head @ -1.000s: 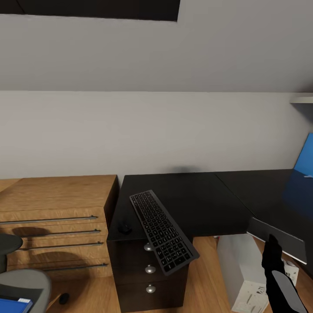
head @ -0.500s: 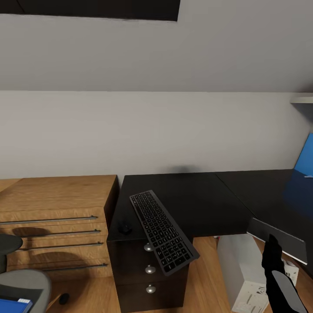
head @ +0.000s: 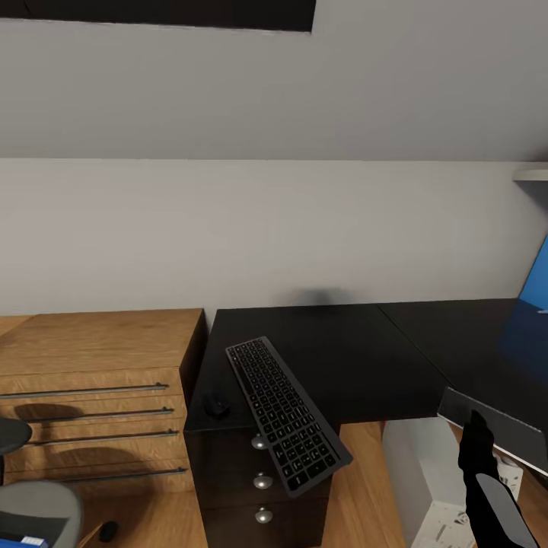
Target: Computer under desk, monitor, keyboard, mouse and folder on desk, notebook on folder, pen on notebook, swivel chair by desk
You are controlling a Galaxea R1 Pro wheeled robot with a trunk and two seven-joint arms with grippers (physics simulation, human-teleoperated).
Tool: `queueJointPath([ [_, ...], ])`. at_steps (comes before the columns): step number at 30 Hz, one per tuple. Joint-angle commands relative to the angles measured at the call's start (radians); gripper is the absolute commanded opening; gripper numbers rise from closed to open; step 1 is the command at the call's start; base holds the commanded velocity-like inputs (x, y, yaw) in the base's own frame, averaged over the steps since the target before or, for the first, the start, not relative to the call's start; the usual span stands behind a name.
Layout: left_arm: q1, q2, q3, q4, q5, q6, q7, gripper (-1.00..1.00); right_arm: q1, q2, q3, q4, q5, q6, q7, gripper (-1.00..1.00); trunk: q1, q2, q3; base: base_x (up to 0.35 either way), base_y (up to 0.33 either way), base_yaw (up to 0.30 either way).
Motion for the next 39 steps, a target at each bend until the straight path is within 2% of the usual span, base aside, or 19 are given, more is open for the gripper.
queueJointPath([
  [1,-0.001,0.001,-0.005,0.003,0.01,-0.008,0.005,1.0,0.0,0.0,0.002,-0.001,-0.01,-0.004,0.0,1.0,0.0,0.0,-0.001,0.007,0.0,0.0],
  [11,-0.001,0.001,-0.005,0.009,0.01,-0.008,0.005,1.0,-0.002,0.0,0.002,-0.002,-0.01,-0.003,-0.002,1.0,0.0,0.0,-0.001,0.001,0.0,0.0],
  [12,-0.001,0.001,-0.005,0.009,0.009,-0.008,0.005,1.0,-0.002,0.0,0.002,-0.002,-0.01,-0.003,-0.002,-1.0,0.0,0.0,-0.001,0.0,0.0,0.0],
  [30,-0.001,0.0,-0.005,0.009,0.009,-0.008,0.005,1.0,-0.001,0.0,0.002,-0.003,-0.009,-0.003,0.0,-1.0,0.0,0.0,-0.001,0.0,0.0,0.0],
  [39,-0.001,-0.001,-0.005,0.009,0.01,-0.008,0.005,1.0,-0.001,0.001,0.002,-0.008,-0.01,-0.003,0.004,-1.0,-0.034,0.063,0.027,0.0,0.0,0.0],
])
